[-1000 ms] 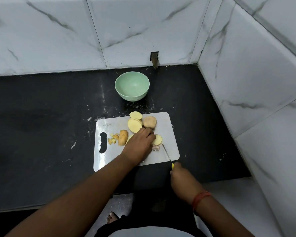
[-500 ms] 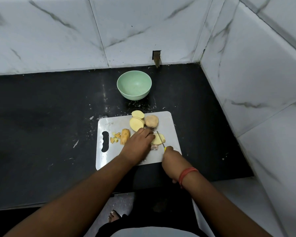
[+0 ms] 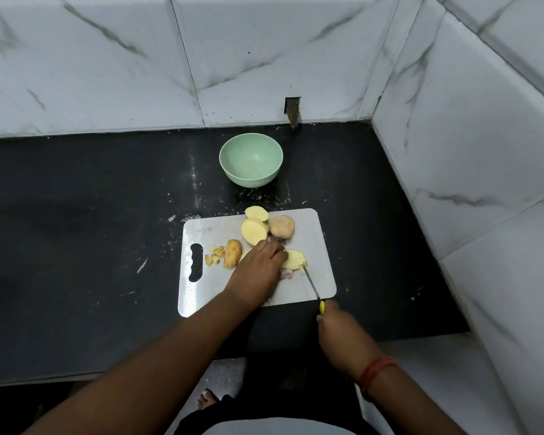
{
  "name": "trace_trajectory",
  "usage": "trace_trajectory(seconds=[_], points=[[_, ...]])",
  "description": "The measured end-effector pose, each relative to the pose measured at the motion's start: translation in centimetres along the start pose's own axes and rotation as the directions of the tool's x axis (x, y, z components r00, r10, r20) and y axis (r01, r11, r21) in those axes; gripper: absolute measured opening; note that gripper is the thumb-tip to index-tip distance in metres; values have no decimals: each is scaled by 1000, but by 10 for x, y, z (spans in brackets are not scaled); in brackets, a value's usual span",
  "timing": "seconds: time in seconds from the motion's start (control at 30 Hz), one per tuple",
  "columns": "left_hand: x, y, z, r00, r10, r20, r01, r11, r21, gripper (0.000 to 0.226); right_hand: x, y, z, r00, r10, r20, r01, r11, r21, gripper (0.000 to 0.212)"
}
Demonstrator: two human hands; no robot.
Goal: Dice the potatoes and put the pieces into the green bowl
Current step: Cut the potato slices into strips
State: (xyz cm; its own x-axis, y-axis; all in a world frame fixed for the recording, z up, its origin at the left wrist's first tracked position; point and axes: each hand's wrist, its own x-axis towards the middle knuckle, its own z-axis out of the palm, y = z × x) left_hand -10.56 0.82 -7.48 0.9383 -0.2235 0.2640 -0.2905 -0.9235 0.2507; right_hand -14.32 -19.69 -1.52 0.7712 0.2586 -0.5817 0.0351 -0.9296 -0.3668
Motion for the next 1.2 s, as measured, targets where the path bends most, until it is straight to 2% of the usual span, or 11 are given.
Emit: trace_trajectory(seconds=[0.17, 0.27, 0.37, 0.47, 0.63, 0.83, 1.03, 1.2], points=[[-5, -1, 1, 1000, -14, 13, 15, 1000, -23, 48, 7, -17, -11, 997, -22, -68, 22, 1000, 2, 11], [-8, 0, 1, 999, -36, 13, 36, 999, -25, 47, 15, -33, -18, 999, -6, -49, 6, 1000, -12, 15], [-9, -3, 2, 1000, -24, -5, 24, 1000, 1, 36, 20, -46, -24, 1000, 19, -11, -19, 1000, -12, 23], [-15, -7, 3, 997, 77, -14, -76, 997, 32, 27, 24, -51, -25, 999, 36, -1, -36, 999, -35, 27], [-27, -16, 3, 968, 252, -21, -249, 965, 85, 30, 28, -52, -23, 998, 50, 29, -49, 998, -44, 28], [-29, -28, -1, 937, 346, 43, -349, 928, 130, 38, 30, -52, -21, 996, 73, 52, -71, 996, -45, 31], [-27, -27, -5, 940, 336, 55, -341, 933, 115, 37, 31, -50, -23, 999, 41, 34, -40, 999, -32, 30], [-29, -24, -3, 951, 299, 80, -305, 950, 73, 39, 32, -53, -24, 994, 91, 53, -86, 993, -77, 32]])
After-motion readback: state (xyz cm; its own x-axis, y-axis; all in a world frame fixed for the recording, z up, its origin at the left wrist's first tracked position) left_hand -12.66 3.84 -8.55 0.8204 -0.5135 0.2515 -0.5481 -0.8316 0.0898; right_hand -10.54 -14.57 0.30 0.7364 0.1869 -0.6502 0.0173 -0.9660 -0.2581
